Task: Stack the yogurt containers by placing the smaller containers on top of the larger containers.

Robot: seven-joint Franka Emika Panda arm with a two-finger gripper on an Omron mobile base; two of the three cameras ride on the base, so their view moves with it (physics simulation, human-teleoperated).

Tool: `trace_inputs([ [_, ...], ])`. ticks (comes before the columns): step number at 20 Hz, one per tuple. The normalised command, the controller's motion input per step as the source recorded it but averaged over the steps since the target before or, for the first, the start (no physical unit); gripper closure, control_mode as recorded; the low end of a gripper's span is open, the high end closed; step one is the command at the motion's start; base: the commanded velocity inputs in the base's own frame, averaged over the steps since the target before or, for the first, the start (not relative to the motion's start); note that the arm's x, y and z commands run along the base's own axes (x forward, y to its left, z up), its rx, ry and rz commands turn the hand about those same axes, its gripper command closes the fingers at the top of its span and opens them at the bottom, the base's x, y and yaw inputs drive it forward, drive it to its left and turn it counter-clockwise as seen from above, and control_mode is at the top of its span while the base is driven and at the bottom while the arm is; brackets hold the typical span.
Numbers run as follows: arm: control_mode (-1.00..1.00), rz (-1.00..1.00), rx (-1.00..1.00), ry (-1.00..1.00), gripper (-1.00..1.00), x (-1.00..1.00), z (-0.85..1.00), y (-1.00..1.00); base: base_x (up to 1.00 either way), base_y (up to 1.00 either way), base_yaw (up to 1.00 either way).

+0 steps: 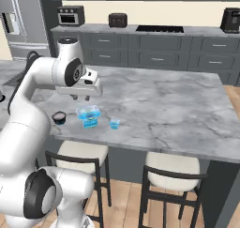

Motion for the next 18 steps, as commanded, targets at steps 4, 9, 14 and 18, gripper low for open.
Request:
trace_inputs([
  [4, -1.00, 0.00, -0.03, -0.04, -1.00, -0.01, 0.00, 0.23, 0.00, 0.00, 0.00],
  [9, -1.00, 0.00, -0.03, -0.01, -1.00, -0.06, 0.00, 0.47, 0.00, 0.00, 0.00],
  [14, -1.00, 0.00, 0.00, 0.01, -1.00, -0.06, -0.05, 0.41, 0.00, 0.00, 0.00],
  [18, -1.00, 0.00, 0.00, 0.02, -1.00, -0.02, -0.08, 0.40, 0.00, 0.00, 0.00],
])
